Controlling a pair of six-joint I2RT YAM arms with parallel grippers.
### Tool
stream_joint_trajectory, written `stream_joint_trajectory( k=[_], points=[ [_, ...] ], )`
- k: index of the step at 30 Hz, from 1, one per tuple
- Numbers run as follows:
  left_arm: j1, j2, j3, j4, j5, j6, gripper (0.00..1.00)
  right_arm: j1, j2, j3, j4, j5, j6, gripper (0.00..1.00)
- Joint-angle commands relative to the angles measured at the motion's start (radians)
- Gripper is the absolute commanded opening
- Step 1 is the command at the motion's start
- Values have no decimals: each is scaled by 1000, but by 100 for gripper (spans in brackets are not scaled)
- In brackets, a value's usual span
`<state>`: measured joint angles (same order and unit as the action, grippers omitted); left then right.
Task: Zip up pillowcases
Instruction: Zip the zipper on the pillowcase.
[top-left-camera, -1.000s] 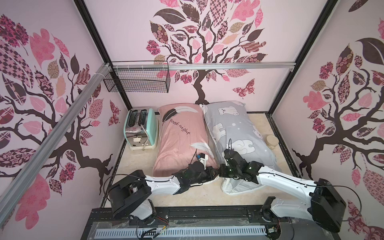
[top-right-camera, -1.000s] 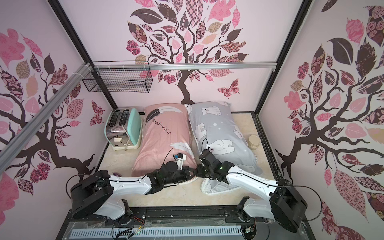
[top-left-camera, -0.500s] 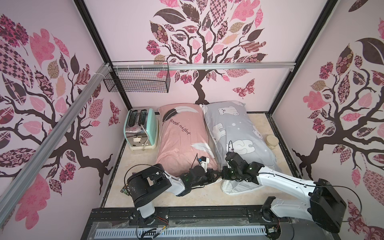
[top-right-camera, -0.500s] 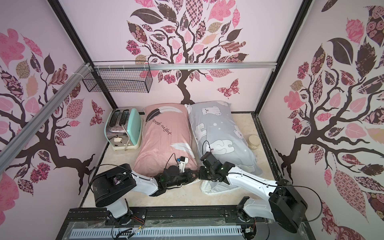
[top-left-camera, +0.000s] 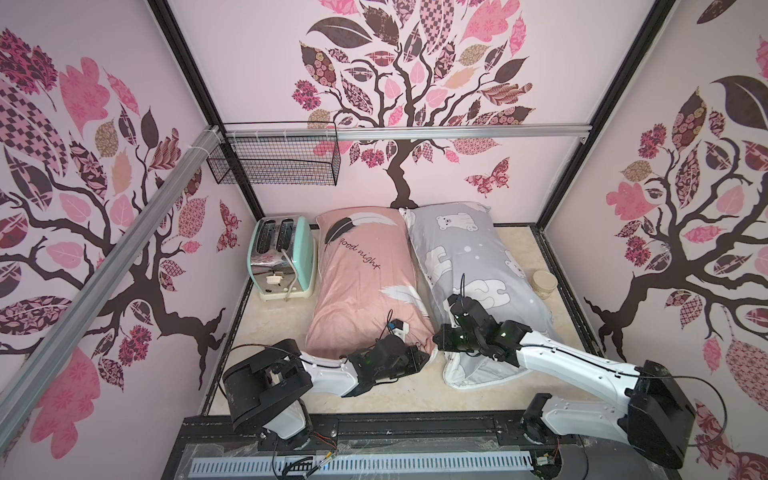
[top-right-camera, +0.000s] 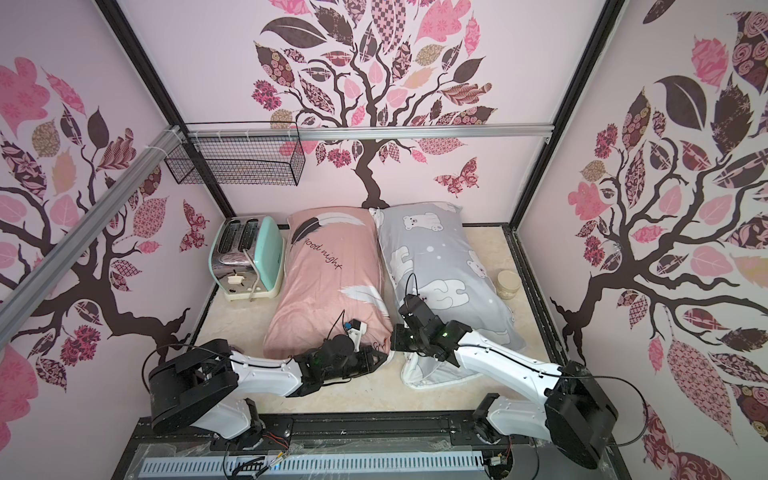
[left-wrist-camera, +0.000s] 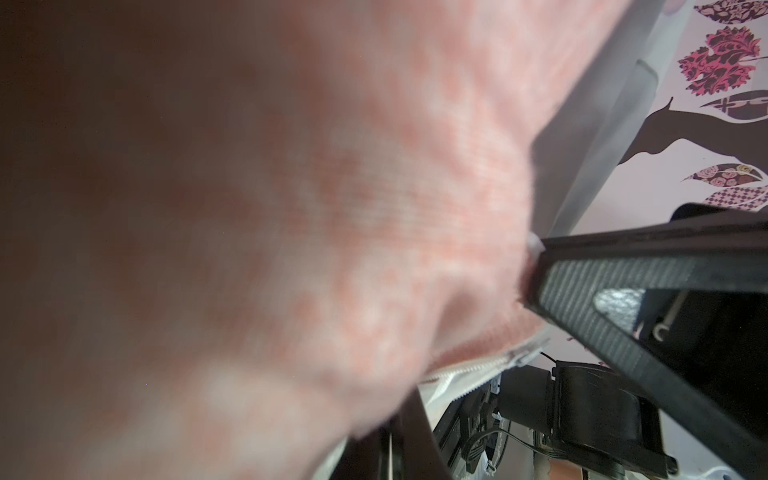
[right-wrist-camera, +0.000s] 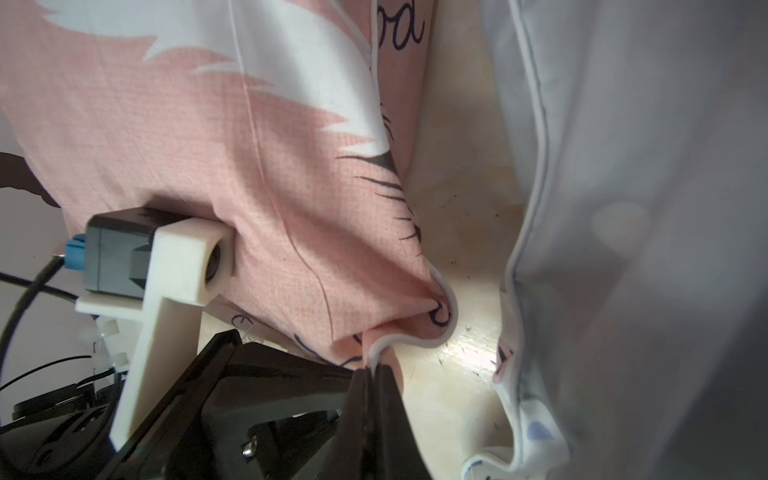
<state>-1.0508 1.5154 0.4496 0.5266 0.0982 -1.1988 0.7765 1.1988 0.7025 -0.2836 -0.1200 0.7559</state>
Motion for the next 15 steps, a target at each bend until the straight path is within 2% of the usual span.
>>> stream_joint_trajectory(
  k=[1, 7, 15],
  points=[
    [0, -80, 20, -124, -29, 23, 6, -5, -10, 23, 5, -1, -9, 0],
    [0, -148, 65, -173, -18, 48, 6, -4, 2, 14, 24, -17, -7, 0],
    [1, -59, 128, -178, -14, 72, 10, -5, 1, 17, 28, -28, -8, 0]
  ],
)
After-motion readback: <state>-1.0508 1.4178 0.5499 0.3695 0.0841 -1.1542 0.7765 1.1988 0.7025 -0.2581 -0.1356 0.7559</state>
